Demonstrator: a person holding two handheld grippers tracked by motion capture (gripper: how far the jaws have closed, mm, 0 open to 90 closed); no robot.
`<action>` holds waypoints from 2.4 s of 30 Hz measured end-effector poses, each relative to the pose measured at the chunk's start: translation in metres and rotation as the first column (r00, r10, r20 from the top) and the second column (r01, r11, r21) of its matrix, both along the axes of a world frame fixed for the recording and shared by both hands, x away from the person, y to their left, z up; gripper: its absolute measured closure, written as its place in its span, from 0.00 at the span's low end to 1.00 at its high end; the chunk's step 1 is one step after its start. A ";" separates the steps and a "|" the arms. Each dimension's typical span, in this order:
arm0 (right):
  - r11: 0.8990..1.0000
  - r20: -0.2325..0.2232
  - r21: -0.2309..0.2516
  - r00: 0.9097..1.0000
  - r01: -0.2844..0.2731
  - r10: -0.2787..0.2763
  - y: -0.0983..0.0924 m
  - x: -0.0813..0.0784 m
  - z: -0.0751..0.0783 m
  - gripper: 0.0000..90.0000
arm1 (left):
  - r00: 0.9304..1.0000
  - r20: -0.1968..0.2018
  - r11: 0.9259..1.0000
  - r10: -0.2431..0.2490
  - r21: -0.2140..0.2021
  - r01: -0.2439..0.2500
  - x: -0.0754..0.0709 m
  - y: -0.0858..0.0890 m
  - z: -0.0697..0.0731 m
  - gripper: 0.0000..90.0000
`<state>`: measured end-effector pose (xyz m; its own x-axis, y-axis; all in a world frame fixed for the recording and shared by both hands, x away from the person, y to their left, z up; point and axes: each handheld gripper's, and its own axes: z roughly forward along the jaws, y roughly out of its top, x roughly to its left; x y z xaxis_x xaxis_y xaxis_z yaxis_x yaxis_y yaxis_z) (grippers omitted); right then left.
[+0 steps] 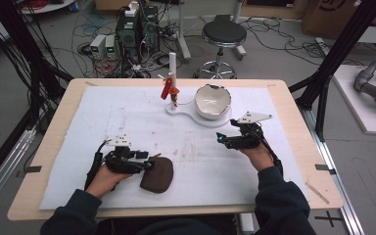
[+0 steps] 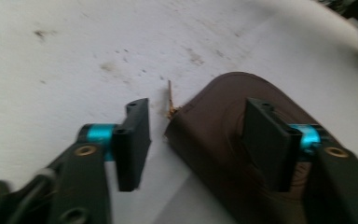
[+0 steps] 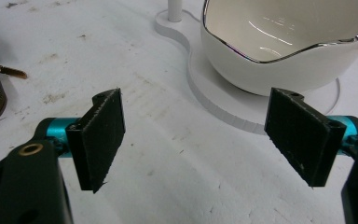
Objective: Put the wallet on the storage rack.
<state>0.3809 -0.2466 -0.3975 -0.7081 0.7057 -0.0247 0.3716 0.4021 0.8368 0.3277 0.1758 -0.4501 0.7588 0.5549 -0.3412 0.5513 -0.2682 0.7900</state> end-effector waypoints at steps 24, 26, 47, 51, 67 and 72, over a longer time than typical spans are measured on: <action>1.000 -0.011 -0.004 1.000 -0.015 0.015 0.006 0.003 -0.002 0.23 | 0.993 -0.111 0.995 0.028 -0.092 -0.039 0.018 -0.005 -0.003 0.76; 1.000 -0.017 -0.004 1.000 -0.015 0.015 0.007 0.003 -0.002 0.23 | 0.995 -0.094 0.995 0.041 -0.083 -0.049 0.023 -0.009 -0.002 0.81; 1.000 -0.033 0.008 0.999 -0.014 0.015 0.004 0.004 -0.002 0.23 | 0.993 0.016 0.992 0.117 -0.040 -0.116 0.045 -0.029 0.025 0.50; 1.000 -0.032 0.000 0.999 -0.019 0.019 0.006 0.003 -0.002 0.23 | 0.990 0.020 0.990 0.142 -0.005 -0.142 0.027 -0.013 0.015 0.46; 0.998 -0.083 -0.007 0.994 -0.065 0.064 0.019 0.004 -0.011 0.28 | 0.985 -0.043 0.986 0.165 0.008 -0.165 0.008 0.022 0.008 0.64; 0.995 -0.085 -0.006 0.992 -0.097 0.096 0.030 0.002 -0.011 0.28 | 0.986 -0.072 0.989 0.151 0.011 -0.151 0.007 0.014 0.000 0.58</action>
